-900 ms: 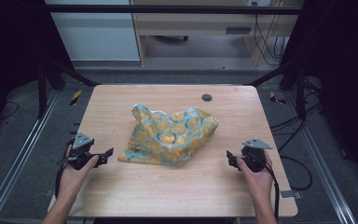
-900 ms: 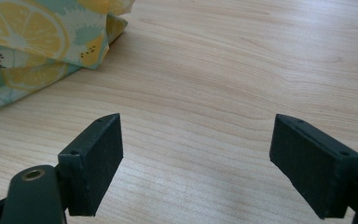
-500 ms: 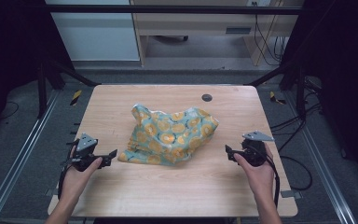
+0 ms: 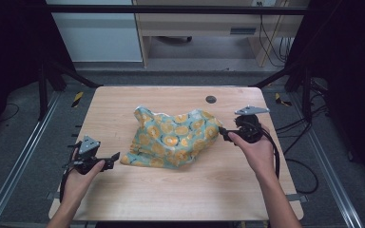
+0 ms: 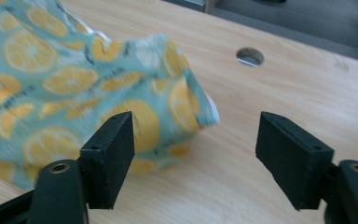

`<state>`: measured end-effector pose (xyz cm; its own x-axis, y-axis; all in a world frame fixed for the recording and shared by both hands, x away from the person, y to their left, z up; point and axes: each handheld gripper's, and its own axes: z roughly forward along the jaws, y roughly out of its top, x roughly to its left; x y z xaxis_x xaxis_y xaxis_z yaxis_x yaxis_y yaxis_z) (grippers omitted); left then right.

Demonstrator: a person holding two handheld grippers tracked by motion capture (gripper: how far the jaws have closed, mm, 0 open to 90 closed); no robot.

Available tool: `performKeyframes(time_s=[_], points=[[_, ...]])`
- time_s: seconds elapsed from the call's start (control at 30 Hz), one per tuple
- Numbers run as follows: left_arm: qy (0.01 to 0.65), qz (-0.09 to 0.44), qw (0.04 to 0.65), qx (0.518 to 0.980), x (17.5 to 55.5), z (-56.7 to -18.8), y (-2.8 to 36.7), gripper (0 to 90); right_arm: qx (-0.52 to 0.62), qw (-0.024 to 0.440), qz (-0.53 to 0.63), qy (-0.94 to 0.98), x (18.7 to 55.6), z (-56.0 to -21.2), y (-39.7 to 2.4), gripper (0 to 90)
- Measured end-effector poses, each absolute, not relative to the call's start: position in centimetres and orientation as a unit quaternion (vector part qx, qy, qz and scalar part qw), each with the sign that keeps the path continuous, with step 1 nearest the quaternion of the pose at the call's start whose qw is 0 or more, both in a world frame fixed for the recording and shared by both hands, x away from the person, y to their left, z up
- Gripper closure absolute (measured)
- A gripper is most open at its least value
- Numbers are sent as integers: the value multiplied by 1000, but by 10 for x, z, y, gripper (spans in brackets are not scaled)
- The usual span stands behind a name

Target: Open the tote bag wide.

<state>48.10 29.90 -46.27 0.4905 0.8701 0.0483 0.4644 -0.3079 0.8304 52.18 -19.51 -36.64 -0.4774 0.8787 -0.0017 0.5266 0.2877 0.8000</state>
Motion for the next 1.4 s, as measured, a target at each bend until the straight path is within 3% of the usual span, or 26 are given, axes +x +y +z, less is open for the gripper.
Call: performKeyframes(time_s=[0.27,0.47,1.0,1.17,1.23,1.27,1.37,1.4], points=[[435,260,397,765,481,-462,298,85,448,213,396,773,552,-342,-168,312],[436,260,396,765,482,-462,298,86,451,203,396,774,575,-342,-159,315],[436,257,396,766,484,-462,298,93,475,154,348,793,628,-383,-140,353],[436,255,394,768,484,-463,297,93,473,146,338,801,630,-388,-139,445],[436,256,394,767,483,-462,296,94,467,141,328,809,630,-391,-137,584],[436,257,395,767,483,-462,296,94,467,141,328,809,630,-391,-137,584],[438,258,395,765,483,-462,297,97,453,136,323,820,626,-390,-135,755],[438,258,395,765,483,-462,297,97,453,136,323,820,626,-390,-135,755]])
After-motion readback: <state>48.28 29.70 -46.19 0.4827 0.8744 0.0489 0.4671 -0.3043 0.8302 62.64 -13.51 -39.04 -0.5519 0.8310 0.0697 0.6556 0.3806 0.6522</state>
